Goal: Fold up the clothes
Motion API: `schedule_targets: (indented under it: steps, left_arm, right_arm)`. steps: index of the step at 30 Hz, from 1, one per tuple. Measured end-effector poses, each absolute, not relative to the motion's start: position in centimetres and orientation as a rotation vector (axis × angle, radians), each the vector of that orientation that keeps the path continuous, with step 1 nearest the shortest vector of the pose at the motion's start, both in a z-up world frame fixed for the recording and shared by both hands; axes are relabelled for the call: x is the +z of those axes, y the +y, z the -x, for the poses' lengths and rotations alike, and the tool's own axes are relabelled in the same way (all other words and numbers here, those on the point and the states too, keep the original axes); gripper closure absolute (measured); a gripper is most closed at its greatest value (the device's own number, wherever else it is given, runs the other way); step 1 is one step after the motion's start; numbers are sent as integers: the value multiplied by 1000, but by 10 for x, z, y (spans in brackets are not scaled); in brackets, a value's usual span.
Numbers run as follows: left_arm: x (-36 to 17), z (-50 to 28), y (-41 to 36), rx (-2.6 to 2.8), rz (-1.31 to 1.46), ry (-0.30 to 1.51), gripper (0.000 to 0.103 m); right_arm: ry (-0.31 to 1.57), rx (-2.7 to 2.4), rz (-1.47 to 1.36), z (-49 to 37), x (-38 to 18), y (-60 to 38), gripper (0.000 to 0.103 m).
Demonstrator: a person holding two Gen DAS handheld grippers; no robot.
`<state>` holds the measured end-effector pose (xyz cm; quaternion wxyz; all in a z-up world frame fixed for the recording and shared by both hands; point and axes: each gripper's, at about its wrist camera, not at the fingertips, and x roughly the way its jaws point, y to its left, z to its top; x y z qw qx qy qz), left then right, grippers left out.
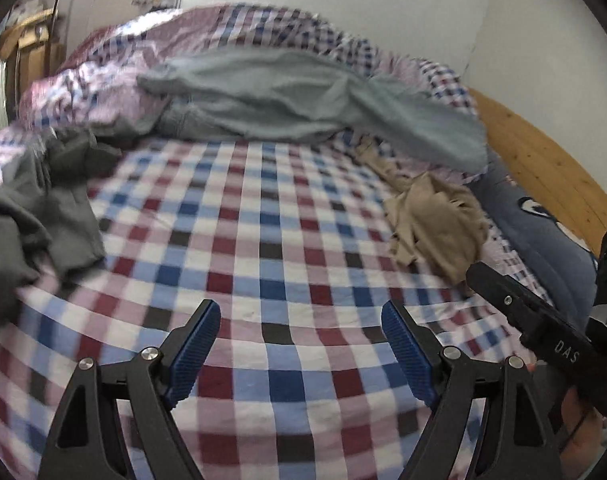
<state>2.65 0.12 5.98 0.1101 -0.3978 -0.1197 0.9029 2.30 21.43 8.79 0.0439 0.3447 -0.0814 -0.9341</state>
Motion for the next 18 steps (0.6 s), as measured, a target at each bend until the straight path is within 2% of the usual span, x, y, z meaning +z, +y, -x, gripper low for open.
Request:
schedule_targets:
  steps: [4, 7, 11, 18]
  left_arm:
    - [37, -9, 7, 2672, 1236, -332, 17]
    - [33, -3, 9, 2732, 1224, -233, 17]
    - [19, 9, 7, 2730, 1309, -195, 17]
    - [12, 14, 19, 2745, 1340, -52, 17]
  right_arm:
    - [-227, -2844, -1172, -5, 58, 215, 0]
    - [-246, -2835, -1262, 3, 42, 219, 0]
    - [-171, -2839, -1346, 11, 24, 219, 0]
    - [-147, -2805, -1423, 16, 7, 217, 0]
